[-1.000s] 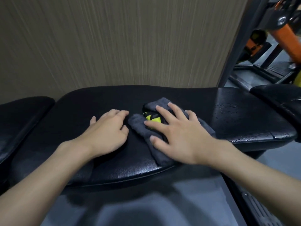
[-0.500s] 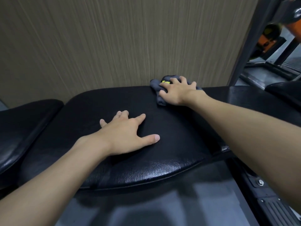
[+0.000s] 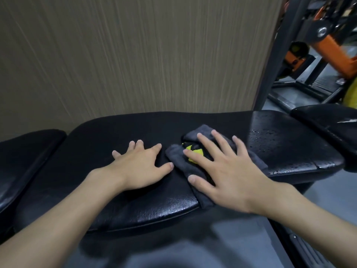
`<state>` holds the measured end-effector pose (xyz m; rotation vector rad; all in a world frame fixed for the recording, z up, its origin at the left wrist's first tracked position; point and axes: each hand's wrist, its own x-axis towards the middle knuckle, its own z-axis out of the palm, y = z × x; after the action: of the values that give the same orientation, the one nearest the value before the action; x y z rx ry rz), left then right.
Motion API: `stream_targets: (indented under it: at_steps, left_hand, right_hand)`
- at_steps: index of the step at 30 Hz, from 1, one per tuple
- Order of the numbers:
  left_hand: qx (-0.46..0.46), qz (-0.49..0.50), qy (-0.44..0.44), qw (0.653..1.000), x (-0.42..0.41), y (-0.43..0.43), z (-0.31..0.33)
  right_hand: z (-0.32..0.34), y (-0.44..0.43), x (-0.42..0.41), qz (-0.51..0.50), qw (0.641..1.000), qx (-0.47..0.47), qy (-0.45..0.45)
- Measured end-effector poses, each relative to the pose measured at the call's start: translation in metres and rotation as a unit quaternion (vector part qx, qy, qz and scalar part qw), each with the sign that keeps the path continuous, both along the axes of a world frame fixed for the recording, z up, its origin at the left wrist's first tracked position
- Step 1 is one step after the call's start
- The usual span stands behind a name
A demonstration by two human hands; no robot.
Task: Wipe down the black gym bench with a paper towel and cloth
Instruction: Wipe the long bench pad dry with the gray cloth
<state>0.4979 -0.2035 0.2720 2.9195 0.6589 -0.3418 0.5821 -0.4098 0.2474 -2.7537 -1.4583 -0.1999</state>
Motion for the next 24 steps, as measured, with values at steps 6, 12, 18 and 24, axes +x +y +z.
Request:
stream_targets:
  at_steps: [6,12,18,24]
  left_hand:
    - [0.011,-0.042,-0.035,0.998,0.013,-0.013,-0.003]
    - [0.017,-0.031,0.025,0.999,0.021,-0.021,-0.008]
    - [0.018,-0.022,0.046,0.999,0.025,-0.023,-0.007]
    - [0.016,-0.023,0.036,0.999,0.024,-0.022,-0.009]
  right_hand:
    - [0.0,0.027,0.038,-0.033,0.999,-0.001,0.017]
    - [0.002,0.075,0.124,-0.106,0.992,-0.016,0.061]
    - [0.009,0.097,0.159,-0.156,0.983,-0.032,0.091]
    - [0.001,0.053,0.109,-0.105,0.992,-0.006,0.065]
